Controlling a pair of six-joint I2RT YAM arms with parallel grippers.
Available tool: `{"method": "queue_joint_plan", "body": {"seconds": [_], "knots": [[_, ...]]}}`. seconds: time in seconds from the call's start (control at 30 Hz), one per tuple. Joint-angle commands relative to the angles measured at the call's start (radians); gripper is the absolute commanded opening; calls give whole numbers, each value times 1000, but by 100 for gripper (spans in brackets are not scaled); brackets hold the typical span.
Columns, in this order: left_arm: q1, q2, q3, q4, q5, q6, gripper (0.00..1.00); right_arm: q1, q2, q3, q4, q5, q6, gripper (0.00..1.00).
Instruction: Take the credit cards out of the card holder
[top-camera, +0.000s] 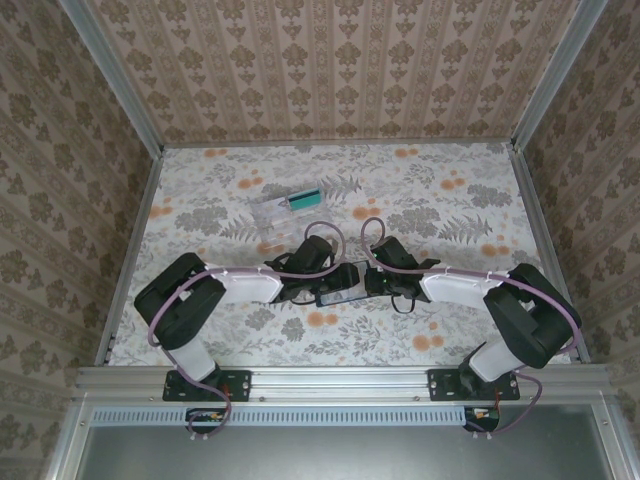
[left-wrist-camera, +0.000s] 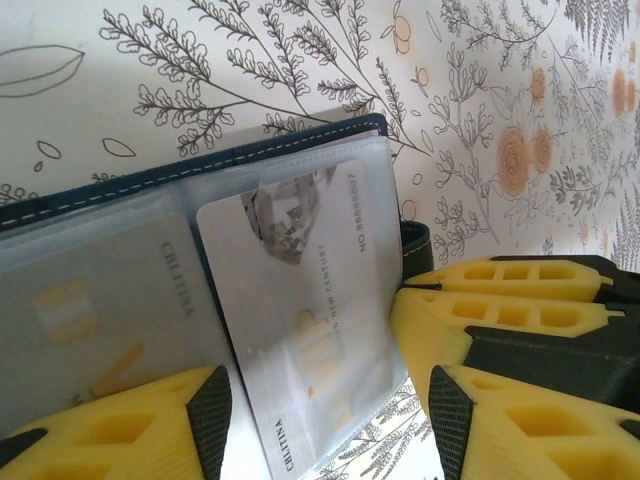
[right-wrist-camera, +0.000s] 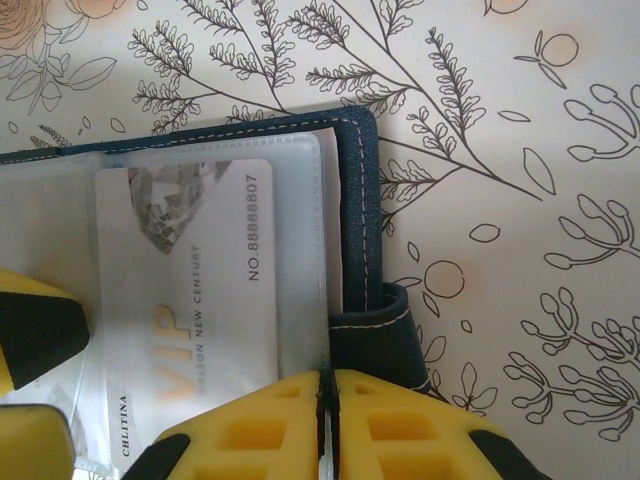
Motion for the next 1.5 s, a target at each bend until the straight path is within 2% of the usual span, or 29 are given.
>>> {"method": "queue_joint_plan", "body": {"seconds": [0.0,0.37,0.43,0.5,0.57,0.73,0.83,1.0,1.23,1.47], "knots": [[5,24,19,-12,22,-15,58,15,26,-9,-59,-20,14,14],[4,27,13,20,40,-22,57,33,30,6,-59,-30,22,14],[4,26,10,24,41,-23,48,36,35,8,-58,-29,23,14],[6,23,7,26,42,-26,46,36,40,9,-59,-27,23,14],[6,17,5,25,41,-28,37,36,43,9,-61,-24,21,14],[7,0,-8,20,32,-31,34,35,50,11,-65,-13,21,15],[7,-5,-10,25,35,-32,26,36,59,15,-60,-17,22,15],[8,-13,-23,27,34,-43,25,36,63,26,-70,-11,25,15],[11,-61,-45,-8,6,-34,31,35,23,84,-136,19,-9,18],[18,-89,-61,-30,-9,-28,32,31,59,173,-186,48,-50,16]]}}
